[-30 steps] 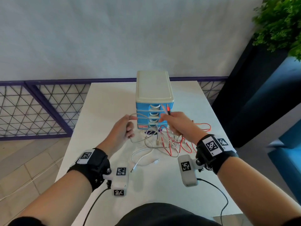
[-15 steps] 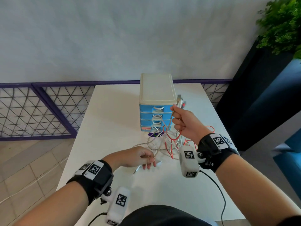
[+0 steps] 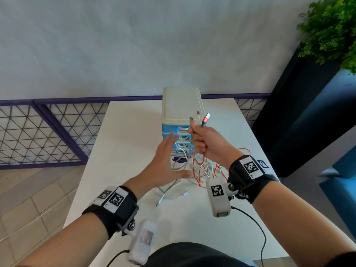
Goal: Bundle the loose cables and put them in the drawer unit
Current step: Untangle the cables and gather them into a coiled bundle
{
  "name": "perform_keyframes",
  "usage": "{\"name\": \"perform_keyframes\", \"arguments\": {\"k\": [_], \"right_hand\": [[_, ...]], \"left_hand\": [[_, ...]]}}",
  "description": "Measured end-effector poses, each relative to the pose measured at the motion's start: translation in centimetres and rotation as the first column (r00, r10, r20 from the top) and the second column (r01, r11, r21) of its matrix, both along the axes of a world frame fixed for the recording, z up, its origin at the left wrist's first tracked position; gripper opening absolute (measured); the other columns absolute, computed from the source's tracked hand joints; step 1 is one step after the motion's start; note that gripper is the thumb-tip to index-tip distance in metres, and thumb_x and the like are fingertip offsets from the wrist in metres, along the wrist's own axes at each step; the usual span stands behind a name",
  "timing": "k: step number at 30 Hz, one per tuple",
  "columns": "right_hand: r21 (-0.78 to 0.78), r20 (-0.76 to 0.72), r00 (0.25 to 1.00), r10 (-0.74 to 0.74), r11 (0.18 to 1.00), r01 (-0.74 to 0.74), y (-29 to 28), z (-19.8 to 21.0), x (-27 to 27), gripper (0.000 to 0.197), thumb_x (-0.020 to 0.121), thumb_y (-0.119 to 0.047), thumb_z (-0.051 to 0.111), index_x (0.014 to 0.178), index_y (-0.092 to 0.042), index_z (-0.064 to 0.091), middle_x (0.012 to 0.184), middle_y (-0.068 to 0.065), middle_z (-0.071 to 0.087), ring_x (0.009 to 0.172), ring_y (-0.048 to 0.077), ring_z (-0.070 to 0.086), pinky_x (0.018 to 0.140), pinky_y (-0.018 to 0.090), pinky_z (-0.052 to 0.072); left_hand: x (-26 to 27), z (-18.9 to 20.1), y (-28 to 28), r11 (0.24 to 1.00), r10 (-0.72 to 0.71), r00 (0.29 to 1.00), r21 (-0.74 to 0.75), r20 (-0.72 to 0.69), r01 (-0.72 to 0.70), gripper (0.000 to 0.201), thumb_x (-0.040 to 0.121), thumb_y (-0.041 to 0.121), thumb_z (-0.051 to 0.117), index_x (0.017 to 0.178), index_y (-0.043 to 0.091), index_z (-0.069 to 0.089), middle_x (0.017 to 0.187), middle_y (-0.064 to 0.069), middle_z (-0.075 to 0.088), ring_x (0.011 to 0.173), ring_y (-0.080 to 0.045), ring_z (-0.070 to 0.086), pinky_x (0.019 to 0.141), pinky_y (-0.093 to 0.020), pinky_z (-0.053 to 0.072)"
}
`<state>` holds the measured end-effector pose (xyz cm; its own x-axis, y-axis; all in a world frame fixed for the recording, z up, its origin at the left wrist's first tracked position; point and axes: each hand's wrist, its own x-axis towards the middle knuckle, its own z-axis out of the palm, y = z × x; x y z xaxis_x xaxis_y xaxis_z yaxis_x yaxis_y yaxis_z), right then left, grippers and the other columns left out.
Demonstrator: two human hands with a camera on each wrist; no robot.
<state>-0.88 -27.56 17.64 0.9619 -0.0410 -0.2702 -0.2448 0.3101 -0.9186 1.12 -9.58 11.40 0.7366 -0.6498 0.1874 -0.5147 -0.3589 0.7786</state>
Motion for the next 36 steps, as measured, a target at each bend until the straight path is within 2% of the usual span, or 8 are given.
{"name": "perform_keyframes", "arguments": {"k": [6, 9, 12, 17, 22, 25, 29, 36], "right_hand": [[-0.253, 0.22, 0.971, -0.091, 0.956, 0.147, 2.0, 1.3, 0.6, 0.035, 0.102, -0.031, 0.043, 0.076, -0.013, 0.059, 0.052, -0.012, 0.039, 0.048, 0.007, 0.037, 0.051, 0.02, 0.031], [-0.293, 0.26, 0.944, -0.203, 0.915, 0.278, 1.9, 1.2, 0.8, 0.036, 0.103, -0.032, 0.038, 0.074, -0.015, 0.054, 0.075, -0.006, 0.058, 0.072, 0.005, 0.058, 0.074, 0.025, 0.049], [0.098, 0.17, 0.957, -0.236, 0.97, 0.221, 1.6, 0.9, 0.8, 0.035, 0.104, -0.032, 0.033, 0.073, -0.016, 0.041, 0.058, -0.001, 0.045, 0.047, 0.013, 0.049, 0.046, 0.027, 0.045], [-0.039, 0.209, 0.927, -0.311, 0.945, 0.326, -0.7, 1.6, 0.9, 0.034, 0.104, -0.032, 0.034, 0.073, -0.019, 0.038, 0.049, -0.009, 0.028, 0.036, 0.006, 0.021, 0.035, 0.017, 0.016], [-0.286, 0.344, 0.872, -0.349, 0.846, 0.451, -2.7, 2.4, 1.0, 0.034, 0.103, -0.03, 0.035, 0.071, -0.019, 0.038, 0.053, -0.007, 0.029, 0.04, 0.005, 0.026, 0.039, 0.02, 0.024], [-0.587, 0.376, 0.887, -0.267, 0.672, 0.451, -2.7, 1.5, 0.4, 0.036, 0.1, -0.038, 0.038, 0.069, -0.02, 0.041, 0.054, -0.01, 0.036, 0.049, 0.01, 0.032, 0.051, 0.03, 0.03], [-0.737, 0.368, 0.912, -0.18, 0.541, 0.404, -2.8, 1.2, -0.9, 0.034, 0.101, -0.039, 0.038, 0.075, -0.018, 0.045, 0.057, -0.007, 0.042, 0.049, 0.01, 0.036, 0.053, 0.027, 0.031], [-0.808, 0.353, 0.929, -0.107, 0.465, 0.361, -3.0, 1.8, -2.0, 0.04, 0.1, -0.043, 0.036, 0.084, -0.01, 0.051, 0.058, 0.0, 0.045, 0.052, 0.02, 0.04, 0.054, 0.035, 0.035]], "left_hand": [[1.1, 1.4, -3.6, 0.997, -0.06, 0.998, -0.054, 0.0, 0.06, 0.007, 0.082, 0.045, 0.061, 0.082, 0.04, 0.056, 0.094, 0.013, 0.064, 0.102, -0.007, 0.059, 0.112, -0.061, 0.018], [1.5, -0.1, -3.6, 1.0, -0.021, 0.998, -0.004, -0.059, 0.021, 0.017, 0.092, 0.031, 0.054, 0.083, 0.017, 0.06, 0.09, -0.002, 0.068, 0.092, -0.013, 0.063, 0.119, -0.054, 0.004], [1.0, -0.2, -3.6, 0.993, -0.098, 0.966, -0.095, -0.239, 0.077, 0.03, 0.088, 0.032, 0.052, 0.077, 0.004, 0.05, 0.069, -0.009, 0.049, 0.066, -0.02, 0.048, 0.084, -0.041, 0.043], [1.8, -3.0, -1.3, 0.975, -0.069, 0.981, 0.195, -0.184, 0.106, 0.022, 0.091, 0.031, 0.055, 0.07, 0.023, 0.056, 0.051, 0.012, 0.051, 0.049, -0.003, 0.051, 0.056, -0.017, 0.04], [2.6, -6.4, 2.0, 0.886, 0.033, 0.984, 0.461, -0.175, 0.053, 0.021, 0.095, 0.033, 0.05, 0.107, 0.022, 0.063, 0.07, 0.011, 0.059, 0.081, -0.018, 0.064, 0.079, -0.019, 0.041], [2.5, -7.1, 2.3, 0.802, 0.011, 0.996, 0.596, -0.087, 0.043, 0.022, 0.098, 0.031, 0.041, 0.115, 0.033, 0.054, 0.073, 0.013, 0.058, 0.104, -0.014, 0.059, 0.114, -0.043, 0.011], [2.5, -7.6, 1.9, 0.791, 0.067, 0.994, 0.611, -0.091, 0.003, 0.019, 0.091, 0.011, 0.039, 0.092, 0.028, 0.047, 0.098, 0.011, 0.057, 0.109, -0.012, 0.051, 0.113, -0.059, -0.005], [4.5, -7.6, 1.7, 0.886, 0.151, 0.986, 0.453, -0.069, -0.104, 0.049, 0.088, 0.013, 0.054, 0.134, 0.024, 0.042, 0.144, 0.002, 0.04, 0.135, -0.019, 0.037, 0.114, -0.047, 0.014]]}}
